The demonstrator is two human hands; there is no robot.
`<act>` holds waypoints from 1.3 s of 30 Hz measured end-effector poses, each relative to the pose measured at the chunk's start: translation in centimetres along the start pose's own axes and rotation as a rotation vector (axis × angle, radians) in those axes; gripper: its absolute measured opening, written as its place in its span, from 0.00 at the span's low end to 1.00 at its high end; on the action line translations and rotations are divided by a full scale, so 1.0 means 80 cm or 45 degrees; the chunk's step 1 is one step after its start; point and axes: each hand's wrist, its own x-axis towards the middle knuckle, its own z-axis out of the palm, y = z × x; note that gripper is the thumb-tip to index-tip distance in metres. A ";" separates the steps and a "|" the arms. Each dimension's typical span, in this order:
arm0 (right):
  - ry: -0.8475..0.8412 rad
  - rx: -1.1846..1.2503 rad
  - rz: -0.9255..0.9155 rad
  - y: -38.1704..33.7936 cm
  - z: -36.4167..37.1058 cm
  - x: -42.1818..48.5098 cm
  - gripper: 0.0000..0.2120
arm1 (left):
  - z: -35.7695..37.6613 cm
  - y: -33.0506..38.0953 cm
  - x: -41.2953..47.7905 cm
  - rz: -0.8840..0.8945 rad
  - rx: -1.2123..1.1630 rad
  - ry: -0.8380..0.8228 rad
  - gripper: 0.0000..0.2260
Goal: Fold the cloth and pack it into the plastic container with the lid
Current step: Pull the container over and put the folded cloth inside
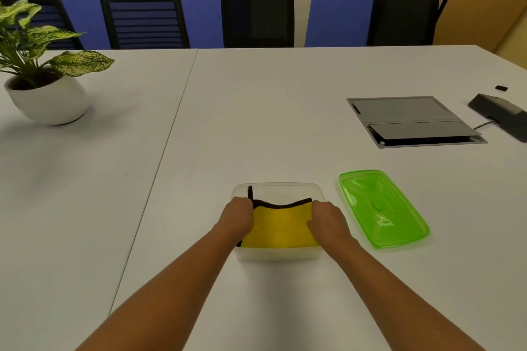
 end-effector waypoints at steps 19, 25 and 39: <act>-0.365 -0.215 -0.280 -0.011 0.020 0.029 0.29 | 0.032 -0.001 0.013 0.271 0.538 -0.063 0.24; -0.461 -0.260 -0.241 -0.013 0.028 0.041 0.32 | 0.040 0.003 0.024 0.201 0.584 -0.199 0.31; -0.492 -0.269 -0.220 -0.012 0.038 0.049 0.33 | 0.050 0.012 0.031 0.117 0.466 -0.263 0.31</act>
